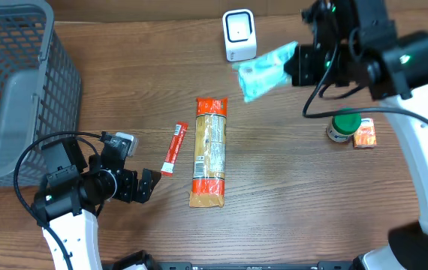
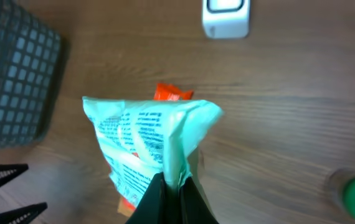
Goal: Scan the item barcode
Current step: 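Hold the teal pack barcode in front of the white scanner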
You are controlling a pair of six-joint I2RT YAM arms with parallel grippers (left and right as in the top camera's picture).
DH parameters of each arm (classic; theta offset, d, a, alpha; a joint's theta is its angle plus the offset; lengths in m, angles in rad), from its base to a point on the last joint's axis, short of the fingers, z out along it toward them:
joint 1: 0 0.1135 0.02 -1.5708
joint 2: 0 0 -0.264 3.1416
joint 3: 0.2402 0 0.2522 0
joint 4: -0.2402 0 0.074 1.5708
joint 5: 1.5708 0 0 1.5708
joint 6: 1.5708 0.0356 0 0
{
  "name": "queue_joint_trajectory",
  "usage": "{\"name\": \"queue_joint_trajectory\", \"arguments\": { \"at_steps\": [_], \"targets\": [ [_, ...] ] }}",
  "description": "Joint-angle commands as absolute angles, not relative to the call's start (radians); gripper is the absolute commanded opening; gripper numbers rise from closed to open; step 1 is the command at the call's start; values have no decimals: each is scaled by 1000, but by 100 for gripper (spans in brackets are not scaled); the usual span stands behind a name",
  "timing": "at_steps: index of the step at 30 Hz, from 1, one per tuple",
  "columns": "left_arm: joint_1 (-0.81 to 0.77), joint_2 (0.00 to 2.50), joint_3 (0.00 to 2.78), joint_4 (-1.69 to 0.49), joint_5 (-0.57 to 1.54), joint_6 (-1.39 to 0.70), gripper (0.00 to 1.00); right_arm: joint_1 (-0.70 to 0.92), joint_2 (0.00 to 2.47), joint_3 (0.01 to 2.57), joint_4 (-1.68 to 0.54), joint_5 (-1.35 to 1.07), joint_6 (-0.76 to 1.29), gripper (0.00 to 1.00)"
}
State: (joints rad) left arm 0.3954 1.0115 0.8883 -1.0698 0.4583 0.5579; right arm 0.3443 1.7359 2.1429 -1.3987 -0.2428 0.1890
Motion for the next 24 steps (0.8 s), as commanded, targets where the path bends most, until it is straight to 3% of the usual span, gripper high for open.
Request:
{"name": "queue_joint_trajectory", "arguments": {
  "at_steps": [1, 7, 21, 24],
  "targets": [
    [403, 1015, 902, -1069, 460, 577, 100, 364, 1844, 2308, -1479, -104, 149, 3],
    [403, 1015, 902, -1069, 460, 577, 100, 402, 1935, 2350, -1427, -16, -9, 3],
    [403, 1015, 902, -1069, 460, 577, 100, 441, 2161, 2349, -1111, 368, -66, 4],
    [403, 1015, 902, -1069, 460, 577, 100, 458, 2206, 2349, -1006, 476, -159, 4]
  ]
}}
